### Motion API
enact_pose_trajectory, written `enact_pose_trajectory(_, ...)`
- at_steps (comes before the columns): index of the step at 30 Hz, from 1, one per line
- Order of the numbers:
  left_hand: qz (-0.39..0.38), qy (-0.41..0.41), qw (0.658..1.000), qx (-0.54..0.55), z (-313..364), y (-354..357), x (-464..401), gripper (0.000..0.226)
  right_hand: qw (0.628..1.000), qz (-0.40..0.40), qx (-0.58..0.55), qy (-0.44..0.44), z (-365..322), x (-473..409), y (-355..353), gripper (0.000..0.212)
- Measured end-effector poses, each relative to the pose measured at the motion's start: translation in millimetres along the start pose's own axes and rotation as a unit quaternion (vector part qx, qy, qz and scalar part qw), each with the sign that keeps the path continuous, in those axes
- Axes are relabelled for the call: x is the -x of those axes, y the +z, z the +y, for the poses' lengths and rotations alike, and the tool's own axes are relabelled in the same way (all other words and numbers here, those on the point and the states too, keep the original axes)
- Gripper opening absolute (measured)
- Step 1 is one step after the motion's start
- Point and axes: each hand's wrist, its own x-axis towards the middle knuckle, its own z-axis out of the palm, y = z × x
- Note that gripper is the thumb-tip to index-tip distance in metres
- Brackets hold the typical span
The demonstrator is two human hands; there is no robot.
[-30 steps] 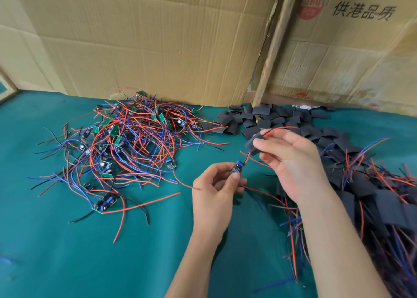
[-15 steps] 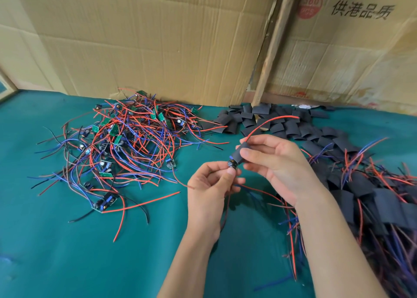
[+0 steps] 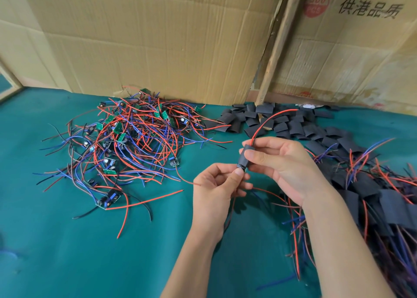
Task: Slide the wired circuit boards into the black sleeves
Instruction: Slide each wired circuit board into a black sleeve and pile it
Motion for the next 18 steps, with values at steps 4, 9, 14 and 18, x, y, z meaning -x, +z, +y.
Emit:
enact_pose_trajectory(4,0.001,0.003,1.000,0.002,0.8,0.5,0.7,0.004,1.000,-0.017,-0.002,0.021,2.3,0.4,0.0,0.055)
enact_pose_trajectory(9,0.045,0.010,0.999,0.001,0.4,0.8,-0.7,0.011,0.998,-0.054,0.022,0.031,2.2,1.6,5.9,0.040)
enact_pose_trajectory(14,0.044,0.029,0.996,-0.068,-3.7,2.4,-1.7,0.016,0.996,-0.034,0.082,0.030,-3.8,2.5,11.0,0.017)
enact_pose_trajectory(18,0.007,0.010,0.998,-0.059,-1.9,3.3,-1.3,0.009,0.990,0.076,0.122,0.013,-42.3,26.5,-31.1,0.021)
